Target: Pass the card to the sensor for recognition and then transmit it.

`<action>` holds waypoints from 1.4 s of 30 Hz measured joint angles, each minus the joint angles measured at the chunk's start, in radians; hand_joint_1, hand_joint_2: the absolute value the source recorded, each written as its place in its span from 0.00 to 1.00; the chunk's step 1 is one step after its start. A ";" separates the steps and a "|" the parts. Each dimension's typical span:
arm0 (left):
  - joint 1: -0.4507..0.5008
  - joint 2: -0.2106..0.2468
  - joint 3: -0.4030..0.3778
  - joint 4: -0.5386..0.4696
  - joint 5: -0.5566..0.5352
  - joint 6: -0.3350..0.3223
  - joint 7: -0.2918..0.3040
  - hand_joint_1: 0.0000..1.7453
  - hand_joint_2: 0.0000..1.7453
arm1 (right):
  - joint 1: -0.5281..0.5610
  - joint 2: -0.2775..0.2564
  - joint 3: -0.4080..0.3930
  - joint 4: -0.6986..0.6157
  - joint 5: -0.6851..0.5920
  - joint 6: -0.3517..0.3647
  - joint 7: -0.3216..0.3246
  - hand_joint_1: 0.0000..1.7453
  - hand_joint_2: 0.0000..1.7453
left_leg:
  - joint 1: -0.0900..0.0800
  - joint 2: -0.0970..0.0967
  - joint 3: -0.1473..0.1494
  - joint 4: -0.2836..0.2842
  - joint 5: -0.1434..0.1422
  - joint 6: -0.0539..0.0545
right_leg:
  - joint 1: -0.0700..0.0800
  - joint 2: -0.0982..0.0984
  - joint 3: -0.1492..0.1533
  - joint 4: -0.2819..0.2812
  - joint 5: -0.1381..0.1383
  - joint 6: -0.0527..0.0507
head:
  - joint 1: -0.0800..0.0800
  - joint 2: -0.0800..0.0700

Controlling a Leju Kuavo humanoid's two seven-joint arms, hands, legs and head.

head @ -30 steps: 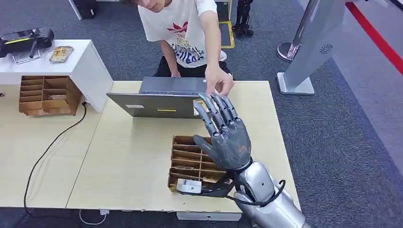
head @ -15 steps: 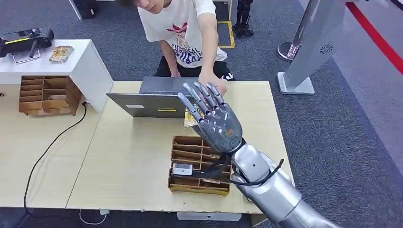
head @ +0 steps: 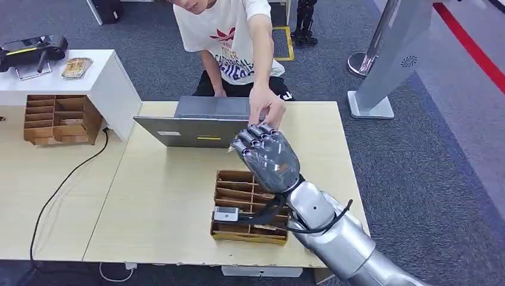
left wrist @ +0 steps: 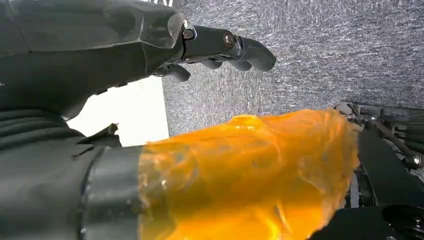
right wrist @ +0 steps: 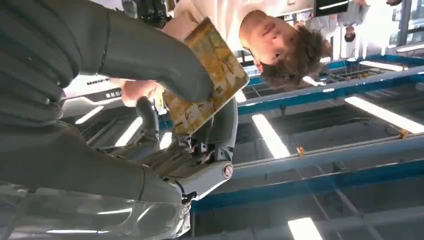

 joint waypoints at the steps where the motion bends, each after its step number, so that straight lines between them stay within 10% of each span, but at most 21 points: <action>1: 0.000 0.000 0.000 0.000 0.000 0.000 0.000 0.00 0.00 | 0.000 0.000 0.000 0.000 0.000 0.000 0.000 1.00 1.00 | 0.000 0.000 0.000 0.000 0.000 0.000 | 0.000 0.000 0.000 0.000 0.000 0.000 | 0.000 0.000; 34: 0.002 0.000 0.001 0.000 0.021 0.003 -0.006 0.00 0.00 | 0.078 0.024 -0.013 -0.054 -0.331 0.061 -0.064 1.00 1.00 | 0.000 0.000 0.000 0.000 0.000 0.000 | 0.000 0.000 0.000 0.000 0.000 0.000 | 0.000 0.000; 42: 0.007 0.000 0.013 0.000 0.052 0.005 -0.013 0.00 0.00 | 0.221 0.055 -0.125 -0.261 -0.798 0.196 -0.163 1.00 1.00 | 0.000 0.000 0.000 0.000 0.000 0.000 | 0.000 0.000 0.000 0.000 0.000 0.000 | 0.000 0.000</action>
